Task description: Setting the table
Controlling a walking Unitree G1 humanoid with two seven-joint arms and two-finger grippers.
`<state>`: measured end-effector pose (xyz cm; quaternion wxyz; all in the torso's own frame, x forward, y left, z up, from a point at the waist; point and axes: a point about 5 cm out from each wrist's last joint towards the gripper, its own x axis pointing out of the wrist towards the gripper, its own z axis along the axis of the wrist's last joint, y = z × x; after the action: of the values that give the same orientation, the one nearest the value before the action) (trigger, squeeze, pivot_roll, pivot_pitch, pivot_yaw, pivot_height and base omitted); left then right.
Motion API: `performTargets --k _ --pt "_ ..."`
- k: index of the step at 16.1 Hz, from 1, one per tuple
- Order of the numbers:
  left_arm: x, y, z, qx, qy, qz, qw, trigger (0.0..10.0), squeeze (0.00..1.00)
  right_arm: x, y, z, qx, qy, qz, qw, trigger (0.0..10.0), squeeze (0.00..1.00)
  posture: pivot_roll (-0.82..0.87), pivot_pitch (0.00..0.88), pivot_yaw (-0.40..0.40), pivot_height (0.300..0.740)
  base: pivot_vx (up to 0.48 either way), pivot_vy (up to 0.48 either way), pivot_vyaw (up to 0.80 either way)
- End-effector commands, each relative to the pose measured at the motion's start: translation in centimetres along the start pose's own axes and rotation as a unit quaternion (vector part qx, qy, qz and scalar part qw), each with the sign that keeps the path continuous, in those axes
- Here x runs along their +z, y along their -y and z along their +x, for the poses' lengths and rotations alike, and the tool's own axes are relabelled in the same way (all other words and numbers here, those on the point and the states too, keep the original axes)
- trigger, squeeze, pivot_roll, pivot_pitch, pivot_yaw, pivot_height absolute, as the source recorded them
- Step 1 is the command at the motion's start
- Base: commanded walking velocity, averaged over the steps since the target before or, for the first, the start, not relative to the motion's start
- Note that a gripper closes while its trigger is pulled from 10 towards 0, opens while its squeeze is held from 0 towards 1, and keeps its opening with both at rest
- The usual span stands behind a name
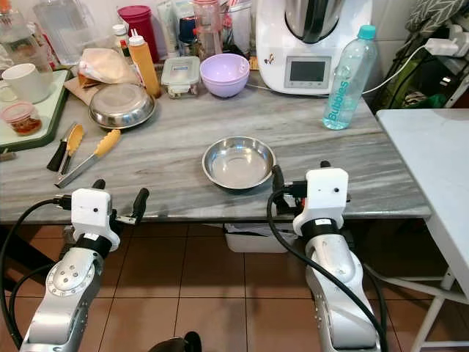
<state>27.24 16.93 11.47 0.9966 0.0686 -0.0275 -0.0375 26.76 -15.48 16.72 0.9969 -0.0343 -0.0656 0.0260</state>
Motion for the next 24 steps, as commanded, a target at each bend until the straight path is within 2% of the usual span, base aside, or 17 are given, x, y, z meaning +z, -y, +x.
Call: performTargets --k 1,8,16,19,21,24 --pt "-0.29 -0.15 0.06 0.01 -0.008 0.006 1.0 10.0 0.0 0.1 -0.17 0.18 0.006 0.003 0.006 1.0 10.0 0.0 -0.05 0.097 0.05 0.74 0.0 0.0 0.0" --pt "-0.44 0.09 0.24 0.015 -0.015 0.006 1.0 10.0 0.0 -0.05 -0.34 0.03 0.007 0.0 0.009 1.0 10.0 0.0 -0.05 0.102 0.055 0.74 -0.103 0.0 0.0" --pt "-0.53 0.27 0.26 0.015 -0.018 0.005 1.0 10.0 0.0 -0.12 -0.27 0.03 0.005 -0.001 0.011 1.0 10.0 0.0 -0.05 0.104 0.054 0.74 -0.253 0.0 0.0" --pt "-0.49 0.27 0.35 0.016 -0.017 0.007 1.0 10.0 0.0 -0.73 -0.17 0.29 -0.002 -0.025 0.022 0.999 10.0 0.0 -0.05 0.102 0.055 0.74 -0.269 0.0 0.0" --pt "-0.48 0.22 0.38 0.016 -0.016 0.009 1.0 10.0 0.0 -0.65 -0.17 0.45 -0.002 -0.023 0.048 0.999 10.0 0.0 -0.05 0.1 0.057 0.74 -0.268 0.0 0.0" --pt "-0.5 0.12 0.36 0.017 -0.017 0.012 1.0 10.0 0.0 -0.66 -0.44 0.93 0.01 -0.024 0.002 1.0 10.0 0.0 -0.04 0.103 0.055 0.74 -0.27 0.0 0.0"
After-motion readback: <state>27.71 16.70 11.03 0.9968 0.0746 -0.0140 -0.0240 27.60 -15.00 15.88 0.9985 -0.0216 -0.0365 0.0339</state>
